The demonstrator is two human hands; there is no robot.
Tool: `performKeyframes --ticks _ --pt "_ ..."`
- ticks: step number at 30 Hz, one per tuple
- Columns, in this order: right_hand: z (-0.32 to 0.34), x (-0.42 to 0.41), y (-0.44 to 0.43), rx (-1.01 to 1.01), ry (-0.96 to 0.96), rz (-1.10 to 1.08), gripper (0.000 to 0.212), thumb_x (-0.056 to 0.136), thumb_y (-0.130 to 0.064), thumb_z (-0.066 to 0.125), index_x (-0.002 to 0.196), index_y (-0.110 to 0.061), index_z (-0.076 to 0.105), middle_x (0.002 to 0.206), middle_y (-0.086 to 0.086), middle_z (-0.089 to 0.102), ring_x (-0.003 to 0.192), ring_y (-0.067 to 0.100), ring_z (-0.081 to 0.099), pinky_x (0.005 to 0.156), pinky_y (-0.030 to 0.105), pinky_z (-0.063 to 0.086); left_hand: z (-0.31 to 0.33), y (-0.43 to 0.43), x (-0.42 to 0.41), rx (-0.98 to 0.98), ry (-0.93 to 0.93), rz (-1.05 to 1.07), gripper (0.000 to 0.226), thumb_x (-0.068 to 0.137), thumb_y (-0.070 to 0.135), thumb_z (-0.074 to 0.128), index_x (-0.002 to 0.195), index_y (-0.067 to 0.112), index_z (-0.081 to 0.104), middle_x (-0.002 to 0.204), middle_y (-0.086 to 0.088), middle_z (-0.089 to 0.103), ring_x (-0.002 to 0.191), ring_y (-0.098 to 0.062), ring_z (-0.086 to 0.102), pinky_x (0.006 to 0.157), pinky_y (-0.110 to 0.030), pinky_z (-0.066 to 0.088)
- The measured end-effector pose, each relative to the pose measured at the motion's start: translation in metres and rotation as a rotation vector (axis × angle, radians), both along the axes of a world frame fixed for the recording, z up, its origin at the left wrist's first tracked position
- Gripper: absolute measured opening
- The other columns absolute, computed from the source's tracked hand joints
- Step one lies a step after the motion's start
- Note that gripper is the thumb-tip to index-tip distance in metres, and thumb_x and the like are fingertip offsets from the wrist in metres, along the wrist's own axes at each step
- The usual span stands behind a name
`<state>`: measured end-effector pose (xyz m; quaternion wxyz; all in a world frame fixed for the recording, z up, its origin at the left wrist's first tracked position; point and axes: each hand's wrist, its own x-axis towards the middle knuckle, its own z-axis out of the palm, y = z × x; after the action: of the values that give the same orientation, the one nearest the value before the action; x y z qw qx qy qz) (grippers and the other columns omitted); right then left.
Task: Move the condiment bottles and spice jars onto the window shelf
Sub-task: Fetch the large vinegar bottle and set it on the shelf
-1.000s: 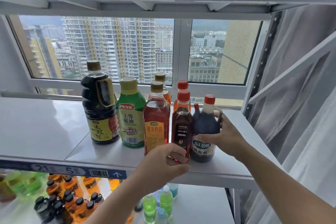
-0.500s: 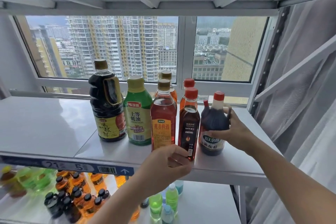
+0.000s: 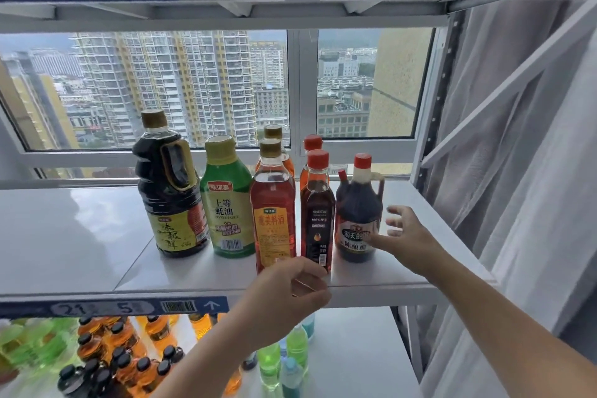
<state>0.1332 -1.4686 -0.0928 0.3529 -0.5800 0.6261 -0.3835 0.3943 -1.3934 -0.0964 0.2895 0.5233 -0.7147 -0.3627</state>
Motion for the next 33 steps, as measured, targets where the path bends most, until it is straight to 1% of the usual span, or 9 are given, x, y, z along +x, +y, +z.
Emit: performKeyframes --ticks 7,9,12,15,19,22,25,30,33 --pt "-0.016 -0.002 0.054 -0.052 0.0 -0.168 0.052 0.087 -0.034 0.079 0.131 -0.021 0.055 0.129 0.0 0.06 0.103 0.01 0.063 0.073 0.023 0.048 -0.011 0.007 0.004 -0.022 -0.013 -0.054 0.021 0.089 0.032 0.078 0.108 0.037 0.069 0.097 0.019 0.076 0.088 0.003 0.07 0.085 -0.021 0.059" --pt "-0.02 -0.003 0.071 -0.067 -0.019 -0.202 0.042 0.088 -0.03 0.078 0.125 -0.02 0.06 0.123 -0.001 0.064 0.098 0.003 0.064 0.074 0.022 0.049 -0.015 0.012 0.005 -0.025 -0.008 -0.067 0.022 0.089 0.033 0.078 0.108 0.037 0.069 0.098 0.017 0.077 0.088 0.004 0.07 0.082 -0.017 0.058" --pt "-0.022 -0.003 0.1 -0.061 0.026 -0.182 0.034 0.088 -0.029 0.078 0.118 -0.022 0.064 0.117 -0.004 0.068 0.099 0.005 0.067 0.084 0.029 0.054 -0.015 0.025 0.002 -0.044 -0.007 -0.083 0.021 0.089 0.033 0.078 0.107 0.035 0.068 0.096 0.015 0.077 0.087 0.006 0.069 0.074 -0.007 0.053" --pt "-0.02 -0.008 0.131 -0.05 0.086 -0.162 0.026 0.087 -0.028 0.078 0.11 -0.027 0.066 0.112 -0.007 0.07 0.098 0.006 0.069 0.091 0.032 0.057 -0.012 0.041 -0.007 -0.079 0.0 -0.108 0.019 0.089 0.034 0.077 0.106 0.037 0.068 0.096 0.016 0.076 0.087 0.007 0.069 0.076 -0.009 0.054" --pt "-0.012 -0.022 0.181 -0.067 0.175 -0.171 0.027 0.09 -0.038 0.074 0.113 -0.03 0.064 0.111 -0.015 0.068 0.097 -0.003 0.066 0.077 0.017 0.05 -0.006 0.063 -0.028 -0.104 0.006 -0.136 0.016 0.09 0.039 0.075 0.102 0.042 0.066 0.095 0.026 0.075 0.088 0.008 0.069 0.083 -0.017 0.056" --pt "-0.004 -0.036 0.226 -0.06 0.203 -0.208 0.028 0.089 -0.044 0.072 0.113 -0.034 0.062 0.11 -0.02 0.066 0.098 -0.005 0.065 0.079 0.02 0.052 -0.003 0.087 -0.047 -0.09 0.02 -0.166 0.017 0.089 0.038 0.076 0.104 0.038 0.069 0.095 0.028 0.075 0.089 0.005 0.071 0.087 -0.025 0.059" --pt "-0.006 -0.053 0.274 -0.064 0.209 -0.259 0.022 0.093 -0.043 0.069 0.113 -0.038 0.063 0.111 -0.02 0.067 0.101 -0.005 0.064 0.087 0.023 0.055 -0.004 0.116 -0.064 -0.09 -0.004 -0.209 0.016 0.088 0.036 0.077 0.103 0.038 0.07 0.095 0.027 0.076 0.089 0.005 0.071 0.087 -0.029 0.06" --pt "-0.022 -0.07 0.355 -0.064 0.203 -0.355 0.018 0.094 -0.034 0.069 0.112 -0.034 0.067 0.108 -0.02 0.07 0.094 -0.014 0.063 0.07 0.005 0.046 -0.014 0.171 -0.083 -0.057 -0.009 -0.26 0.014 0.087 0.031 0.079 0.097 0.036 0.072 0.093 0.024 0.076 0.085 0.004 0.071 0.087 -0.032 0.06" --pt "-0.03 -0.066 0.395 -0.032 0.198 -0.393 0.016 0.095 -0.034 0.068 0.111 -0.035 0.066 0.108 -0.02 0.07 0.096 -0.019 0.059 0.071 0.002 0.045 -0.018 0.199 -0.085 -0.055 -0.026 -0.304 0.014 0.088 0.032 0.078 0.099 0.037 0.071 0.094 0.028 0.074 0.086 0.007 0.069 0.088 -0.028 0.058"
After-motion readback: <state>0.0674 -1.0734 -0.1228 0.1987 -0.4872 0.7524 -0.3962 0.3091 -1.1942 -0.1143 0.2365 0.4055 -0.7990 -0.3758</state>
